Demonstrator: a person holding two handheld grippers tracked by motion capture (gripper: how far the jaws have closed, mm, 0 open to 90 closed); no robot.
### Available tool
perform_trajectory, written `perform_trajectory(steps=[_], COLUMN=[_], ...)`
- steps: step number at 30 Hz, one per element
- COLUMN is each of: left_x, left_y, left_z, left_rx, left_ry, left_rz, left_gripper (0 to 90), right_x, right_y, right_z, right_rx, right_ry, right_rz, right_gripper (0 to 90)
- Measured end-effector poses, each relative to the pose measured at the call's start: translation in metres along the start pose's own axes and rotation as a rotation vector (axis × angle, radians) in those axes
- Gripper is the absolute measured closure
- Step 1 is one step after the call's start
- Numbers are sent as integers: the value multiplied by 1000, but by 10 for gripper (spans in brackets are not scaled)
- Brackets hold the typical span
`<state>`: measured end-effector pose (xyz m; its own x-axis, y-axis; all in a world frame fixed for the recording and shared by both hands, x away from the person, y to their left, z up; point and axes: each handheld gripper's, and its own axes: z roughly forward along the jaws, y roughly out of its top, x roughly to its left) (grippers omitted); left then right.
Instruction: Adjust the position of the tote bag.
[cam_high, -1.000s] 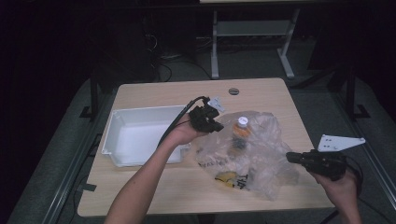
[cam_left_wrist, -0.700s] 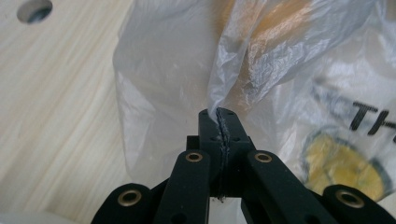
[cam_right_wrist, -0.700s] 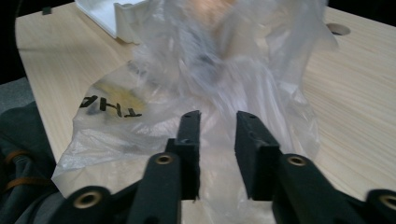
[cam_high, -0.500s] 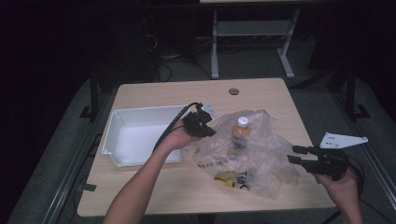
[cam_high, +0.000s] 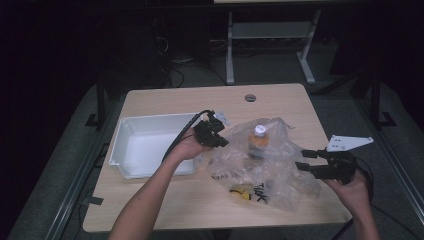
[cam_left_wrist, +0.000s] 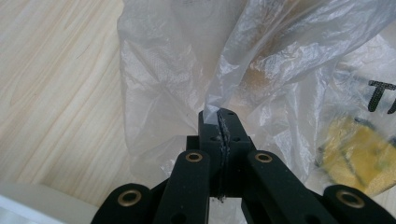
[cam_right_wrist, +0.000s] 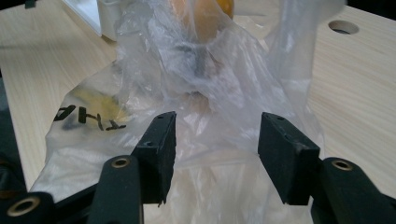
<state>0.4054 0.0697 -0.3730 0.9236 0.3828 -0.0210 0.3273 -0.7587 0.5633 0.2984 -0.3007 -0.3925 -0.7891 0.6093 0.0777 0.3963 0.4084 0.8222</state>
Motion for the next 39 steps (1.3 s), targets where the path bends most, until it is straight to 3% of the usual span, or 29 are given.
perform_trajectory(steps=[10, 11, 13, 15, 17, 18, 20, 22, 23, 28, 33, 39], left_x=[2, 2, 2, 1, 1, 0, 1, -2, -4, -10, -14, -16], left_y=[0, 0, 0, 0, -1, -1, -1, -1, -1, 3, 8, 7], left_z=[4, 4, 3, -1, -5, -7, -11, -15, -21, -32, -48, -57], left_rx=[-10, -10, -11, -27, -36, -55, -52, -90, -103, -113, -133, -152], left_ry=[-16, -17, -17, -16, -25, -27, -27, -34, -38, -31, -20, -21], left_rz=[-14, -12, -10, -19, -15, -32, -14, -34, -24, 1, 28, 20], left_gripper=[873, 864, 858, 825, 791, 768, 741, 693, 670, 630, 563, 526], right_x=[-8, -9, -9, -8, -6, -5, -4, 0, 4, 11, 22, 28], right_y=[19, 20, 21, 24, 24, 24, 24, 24, 25, 30, 43, 52], right_z=[31, 32, 33, 35, 35, 35, 34, 32, 30, 25, 23, 25], right_rx=[17, 16, 13, 9, 4, 0, 0, -1, -19, -45, -51, -55], right_ry=[15, 28, 34, 61, 80, 87, 92, 97, 104, 114, 109, 106], right_rz=[-37, -38, -37, -55, -54, -53, -52, -60, -63, -73, -116, -142], right_gripper=[540, 634, 676, 848, 885, 889, 890, 891, 892, 892, 892, 892])
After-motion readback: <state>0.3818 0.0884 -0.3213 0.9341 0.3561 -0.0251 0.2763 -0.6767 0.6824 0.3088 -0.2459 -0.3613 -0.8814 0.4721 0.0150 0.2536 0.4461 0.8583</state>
